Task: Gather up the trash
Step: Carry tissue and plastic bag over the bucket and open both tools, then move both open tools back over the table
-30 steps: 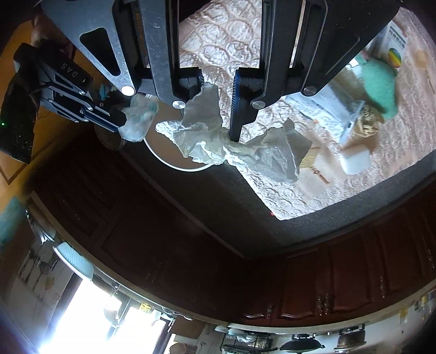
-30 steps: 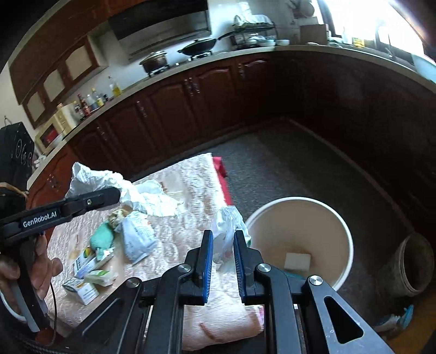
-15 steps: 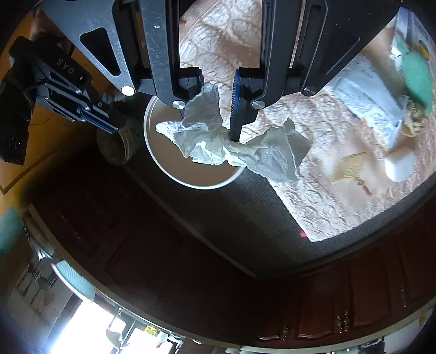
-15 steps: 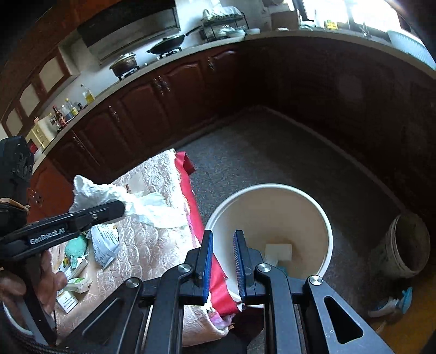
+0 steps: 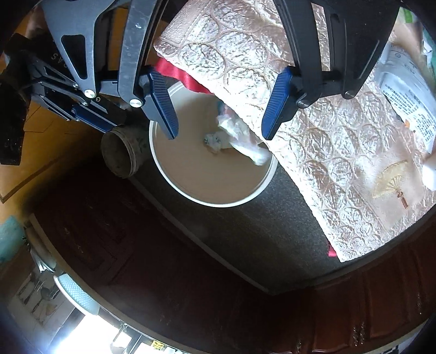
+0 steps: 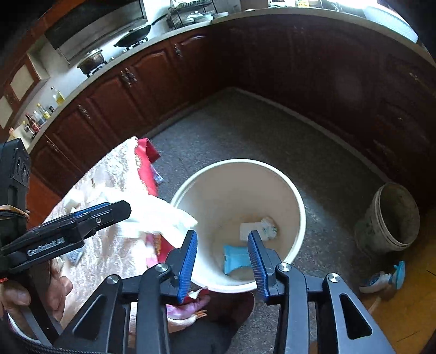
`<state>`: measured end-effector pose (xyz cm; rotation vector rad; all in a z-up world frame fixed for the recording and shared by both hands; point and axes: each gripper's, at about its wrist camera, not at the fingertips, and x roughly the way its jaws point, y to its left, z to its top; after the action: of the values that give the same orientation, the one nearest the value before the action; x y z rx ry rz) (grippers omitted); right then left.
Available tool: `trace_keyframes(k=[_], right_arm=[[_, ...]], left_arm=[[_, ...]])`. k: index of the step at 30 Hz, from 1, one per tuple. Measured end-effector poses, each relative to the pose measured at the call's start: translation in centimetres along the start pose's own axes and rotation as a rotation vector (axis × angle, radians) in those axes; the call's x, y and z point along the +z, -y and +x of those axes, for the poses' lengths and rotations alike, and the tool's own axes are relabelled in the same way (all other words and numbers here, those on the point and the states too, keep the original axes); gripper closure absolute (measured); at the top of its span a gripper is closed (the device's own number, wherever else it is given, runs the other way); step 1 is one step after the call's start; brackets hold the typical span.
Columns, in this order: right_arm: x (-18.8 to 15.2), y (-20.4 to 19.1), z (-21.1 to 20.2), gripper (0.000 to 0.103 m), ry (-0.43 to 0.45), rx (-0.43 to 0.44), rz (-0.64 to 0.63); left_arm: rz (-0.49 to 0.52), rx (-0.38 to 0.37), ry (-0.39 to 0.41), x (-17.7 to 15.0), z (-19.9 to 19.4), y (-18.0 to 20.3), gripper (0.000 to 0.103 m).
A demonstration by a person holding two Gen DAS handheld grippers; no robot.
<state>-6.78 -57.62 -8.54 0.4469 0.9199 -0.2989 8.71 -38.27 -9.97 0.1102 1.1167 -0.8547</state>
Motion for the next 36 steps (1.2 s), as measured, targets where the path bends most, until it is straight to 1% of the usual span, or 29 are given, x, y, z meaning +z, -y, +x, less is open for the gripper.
trace_keyframes(k=[4, 9, 15, 17, 18, 24, 27, 30, 32, 34, 36], right_arm=[[-0.2, -0.1, 0.2, 0.066, -0.013, 0.003, -0.004], [-0.3, -1.4, 0.5, 0.063, -0.02, 0.009, -0.023], [-0.4, -3.1, 0.4, 0.063, -0.015, 0.018, -0.067], [-0.4, -3.6, 0.3, 0.061, -0.012, 0.02, -0.076], [-0.3, -3.8, 0.2, 0.058, -0.007, 0.02, -0.079], [-0.2, -5.0, -0.3, 0.056, 0.009, 0.016, -0.084], [-0.2, -6.0, -0.6, 0.056, 0.025, -0.006, -0.105], [-0.2, -6.8, -0.9, 0.056, 0.034, 0.004, -0.114], [-0.2, -7.6, -1.0, 0.054, 0.04, 0.009, -0.118], [-0.1, -8.3, -1.1, 0.046, 0.048, 0.018, -0.122], [-0.2, -9.2, -1.3, 0.044, 0.057, 0.023, -0.133]], left_arm=[[0.007, 0.016, 0.007, -0.3, -0.2, 0.1, 0.041], [0.001, 0.036, 0.029, -0.4, -1.2, -0.3, 0.041], [-0.024, 0.063, 0.057, -0.6, -2.8, -1.4, 0.041], [-0.033, 0.079, 0.069, -0.7, -3.3, -1.7, 0.041], [-0.036, 0.087, 0.077, -0.7, -3.6, -1.7, 0.041], [-0.057, 0.116, 0.116, -1.1, -5.5, -3.2, 0.041], [-0.055, 0.146, 0.139, -1.7, -6.6, -4.1, 0.041], [-0.058, 0.175, 0.157, -2.3, -7.7, -5.2, 0.041], [-0.069, 0.187, 0.165, -2.7, -8.3, -5.9, 0.041], [-0.073, 0.201, 0.176, -3.2, -9.2, -6.7, 0.041], [-0.076, 0.224, 0.186, -3.7, -10.0, -7.5, 0.041]])
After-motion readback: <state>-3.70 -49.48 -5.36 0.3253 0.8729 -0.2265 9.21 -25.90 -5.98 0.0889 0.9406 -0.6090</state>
